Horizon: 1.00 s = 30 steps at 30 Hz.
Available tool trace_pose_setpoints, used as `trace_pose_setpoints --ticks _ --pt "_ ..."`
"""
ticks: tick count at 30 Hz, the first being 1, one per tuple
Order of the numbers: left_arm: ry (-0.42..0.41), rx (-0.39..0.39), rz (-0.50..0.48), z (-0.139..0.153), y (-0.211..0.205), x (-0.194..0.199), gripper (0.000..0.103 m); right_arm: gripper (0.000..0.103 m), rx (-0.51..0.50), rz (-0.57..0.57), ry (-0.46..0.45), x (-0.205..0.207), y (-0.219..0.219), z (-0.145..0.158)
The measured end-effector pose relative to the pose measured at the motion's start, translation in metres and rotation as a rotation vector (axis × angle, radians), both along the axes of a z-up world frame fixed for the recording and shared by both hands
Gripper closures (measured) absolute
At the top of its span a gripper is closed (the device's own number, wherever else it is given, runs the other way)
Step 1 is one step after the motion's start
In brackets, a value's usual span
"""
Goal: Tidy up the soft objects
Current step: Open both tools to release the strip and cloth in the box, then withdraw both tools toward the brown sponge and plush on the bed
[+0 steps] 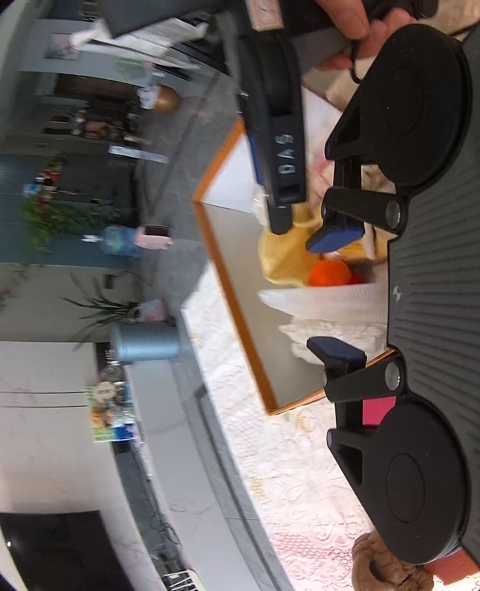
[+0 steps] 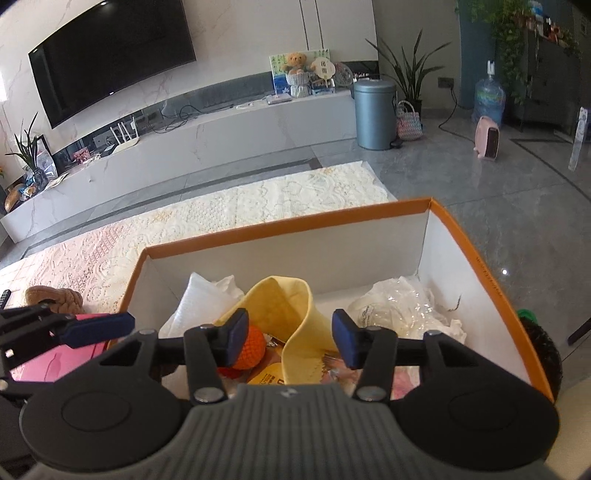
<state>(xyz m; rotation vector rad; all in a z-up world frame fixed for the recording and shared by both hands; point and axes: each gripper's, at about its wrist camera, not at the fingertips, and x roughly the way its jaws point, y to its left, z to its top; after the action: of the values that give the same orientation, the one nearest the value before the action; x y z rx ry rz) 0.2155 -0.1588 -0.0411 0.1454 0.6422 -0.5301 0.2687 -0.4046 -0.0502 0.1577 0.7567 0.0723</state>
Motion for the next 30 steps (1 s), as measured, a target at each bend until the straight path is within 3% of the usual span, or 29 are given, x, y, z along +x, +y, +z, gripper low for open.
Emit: trace_pose_setpoints --ticks 3,14,21,30 --pt "-0.054 -0.047 0.005 0.013 0.01 -0.015 0.035 0.041 0.004 -0.004 -0.034 -0.017 0.004 0.009" --pt "-0.155 -0.113 0.14 0.042 0.064 -0.063 0.033 0.04 0.106 0.015 -0.121 -0.087 0.046 0.026" --pt "-0.15 -0.102 0.23 0.038 0.1 -0.084 0.033 0.04 0.108 0.048 -0.146 -0.123 0.085 0.021" --pt "-0.101 -0.101 0.343 0.022 0.159 -0.105 0.033 0.04 0.068 0.155 -0.145 -0.139 0.144 0.013"
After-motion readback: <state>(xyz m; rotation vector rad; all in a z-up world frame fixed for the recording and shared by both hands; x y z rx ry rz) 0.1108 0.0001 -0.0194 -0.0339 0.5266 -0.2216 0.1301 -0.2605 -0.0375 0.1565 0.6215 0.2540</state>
